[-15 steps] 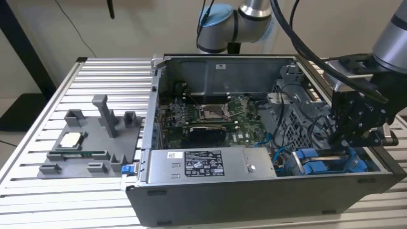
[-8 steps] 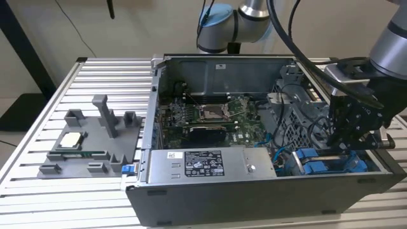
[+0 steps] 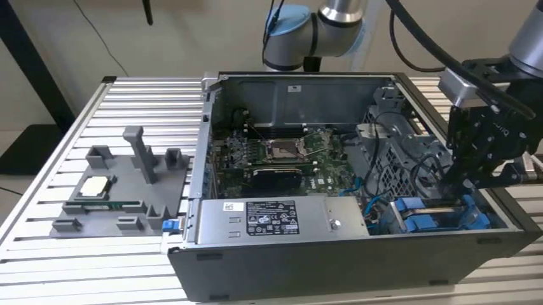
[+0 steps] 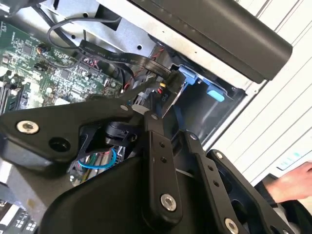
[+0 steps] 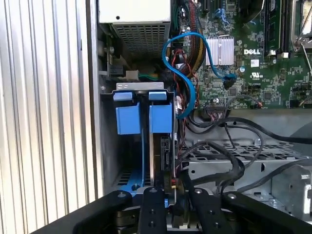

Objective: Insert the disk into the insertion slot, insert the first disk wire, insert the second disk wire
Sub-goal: 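Insert the first disk wire, then insert the second disk wire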

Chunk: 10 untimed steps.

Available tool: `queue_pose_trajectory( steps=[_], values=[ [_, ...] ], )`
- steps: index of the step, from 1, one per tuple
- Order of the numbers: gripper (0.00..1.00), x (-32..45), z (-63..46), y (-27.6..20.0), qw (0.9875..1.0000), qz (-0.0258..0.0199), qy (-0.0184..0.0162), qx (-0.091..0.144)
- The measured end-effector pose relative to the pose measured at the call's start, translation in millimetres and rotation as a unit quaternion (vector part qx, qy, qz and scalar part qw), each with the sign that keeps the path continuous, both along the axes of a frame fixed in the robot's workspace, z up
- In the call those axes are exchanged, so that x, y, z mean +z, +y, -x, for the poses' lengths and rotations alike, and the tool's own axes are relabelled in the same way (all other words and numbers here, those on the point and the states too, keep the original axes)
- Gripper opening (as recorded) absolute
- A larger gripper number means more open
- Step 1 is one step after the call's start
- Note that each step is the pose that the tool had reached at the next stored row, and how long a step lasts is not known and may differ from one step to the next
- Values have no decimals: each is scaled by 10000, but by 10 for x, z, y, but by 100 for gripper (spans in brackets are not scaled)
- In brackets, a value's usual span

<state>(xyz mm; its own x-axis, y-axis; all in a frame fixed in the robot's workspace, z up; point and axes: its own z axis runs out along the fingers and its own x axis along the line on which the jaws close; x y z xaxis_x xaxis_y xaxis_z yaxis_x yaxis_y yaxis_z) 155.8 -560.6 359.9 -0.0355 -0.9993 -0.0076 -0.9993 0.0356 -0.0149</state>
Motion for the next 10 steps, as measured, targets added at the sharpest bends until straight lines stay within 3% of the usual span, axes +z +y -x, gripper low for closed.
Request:
queue_pose_trajectory(
  steps=[4,7,10],
  values=[
    [27,45,-1,2,10000,-71,-6,1],
    [27,64,-20,2,9999,-164,-10,1],
    [27,70,-124,2,9996,-269,-10,0]
  ],
)
